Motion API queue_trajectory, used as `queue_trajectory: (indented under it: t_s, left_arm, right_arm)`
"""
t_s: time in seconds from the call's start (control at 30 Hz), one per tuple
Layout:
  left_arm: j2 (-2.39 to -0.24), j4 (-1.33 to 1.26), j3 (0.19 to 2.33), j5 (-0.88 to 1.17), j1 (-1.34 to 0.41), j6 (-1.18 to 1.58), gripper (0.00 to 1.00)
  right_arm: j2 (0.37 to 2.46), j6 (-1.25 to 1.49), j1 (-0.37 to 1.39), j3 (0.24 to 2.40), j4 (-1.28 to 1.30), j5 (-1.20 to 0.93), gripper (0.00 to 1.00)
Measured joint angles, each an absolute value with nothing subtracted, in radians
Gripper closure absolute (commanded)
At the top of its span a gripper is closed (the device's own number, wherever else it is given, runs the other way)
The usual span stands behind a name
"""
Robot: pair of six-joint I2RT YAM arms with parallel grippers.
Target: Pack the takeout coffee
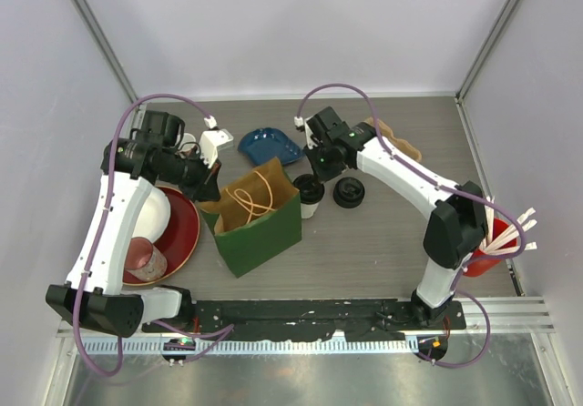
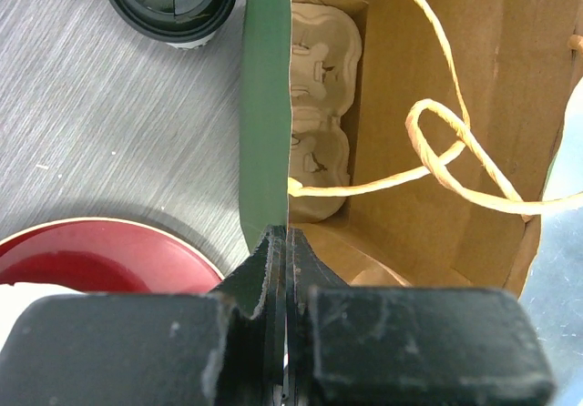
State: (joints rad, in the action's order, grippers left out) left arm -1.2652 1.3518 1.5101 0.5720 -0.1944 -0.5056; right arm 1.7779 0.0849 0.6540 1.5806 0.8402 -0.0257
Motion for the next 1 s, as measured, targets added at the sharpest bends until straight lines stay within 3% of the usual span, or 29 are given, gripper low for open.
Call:
queue_trajectory:
  t_s: [0.5,1.0]
  left_arm:
    - [-1.291,1.351,1.509,0.629,-0.194,-0.482,1.0]
    - [-1.32,1.352,1.518,0.699,-0.223,-0.451,1.0]
  right_arm:
    - [1.569,0.085,0.654,1.808,1.007,0.183,0.99]
    - [1.413,0.068,0.704,2.149,1.089,0.049,0.99]
